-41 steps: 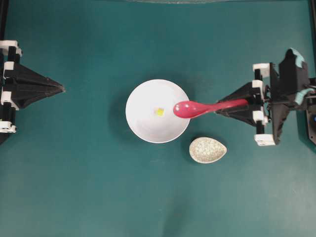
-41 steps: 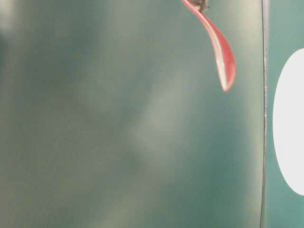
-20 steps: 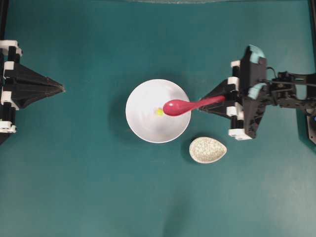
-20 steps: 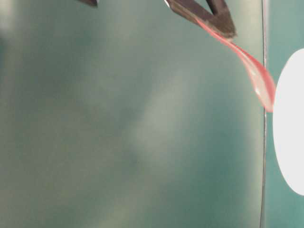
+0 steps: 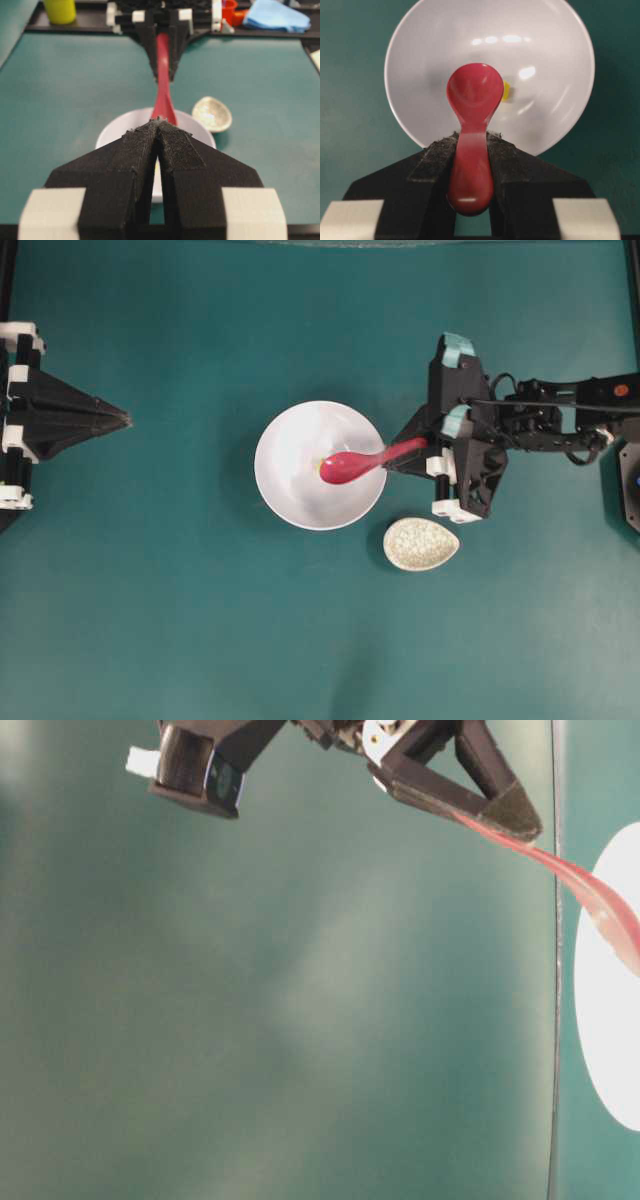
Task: Scoop the yellow hexagonal prism block from the bowl with a spoon using the right arm.
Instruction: 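Carry the spoon left and lower its bowl into the white bowl, then push the spoon under the yellow hexagonal block inside the white bowl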
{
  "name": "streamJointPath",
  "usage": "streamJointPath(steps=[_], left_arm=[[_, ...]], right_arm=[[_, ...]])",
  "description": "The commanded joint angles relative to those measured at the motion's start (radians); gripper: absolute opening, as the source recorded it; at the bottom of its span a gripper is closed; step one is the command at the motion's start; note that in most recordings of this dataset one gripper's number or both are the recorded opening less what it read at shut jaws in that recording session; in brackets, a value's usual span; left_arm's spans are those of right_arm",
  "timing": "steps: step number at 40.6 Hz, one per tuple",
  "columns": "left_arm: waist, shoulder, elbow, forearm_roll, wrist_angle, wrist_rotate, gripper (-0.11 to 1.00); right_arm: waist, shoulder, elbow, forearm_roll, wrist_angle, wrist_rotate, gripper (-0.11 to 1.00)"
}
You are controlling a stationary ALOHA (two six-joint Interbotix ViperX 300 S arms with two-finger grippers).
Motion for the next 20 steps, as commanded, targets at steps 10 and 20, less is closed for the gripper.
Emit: streamJointPath(steps=[10, 20], left_arm=[[0.002, 0.012, -0.025, 0.003, -0.011, -0.002, 0.01], [0.002, 0.012, -0.025, 0.003, -0.011, -0.002, 0.01]], right_arm=[[-0.020, 0.000, -0.049, 0.000, 0.077, 0.006, 0.24], [-0.028, 0.000, -0.049, 0.000, 0.098, 0.008, 0.24]])
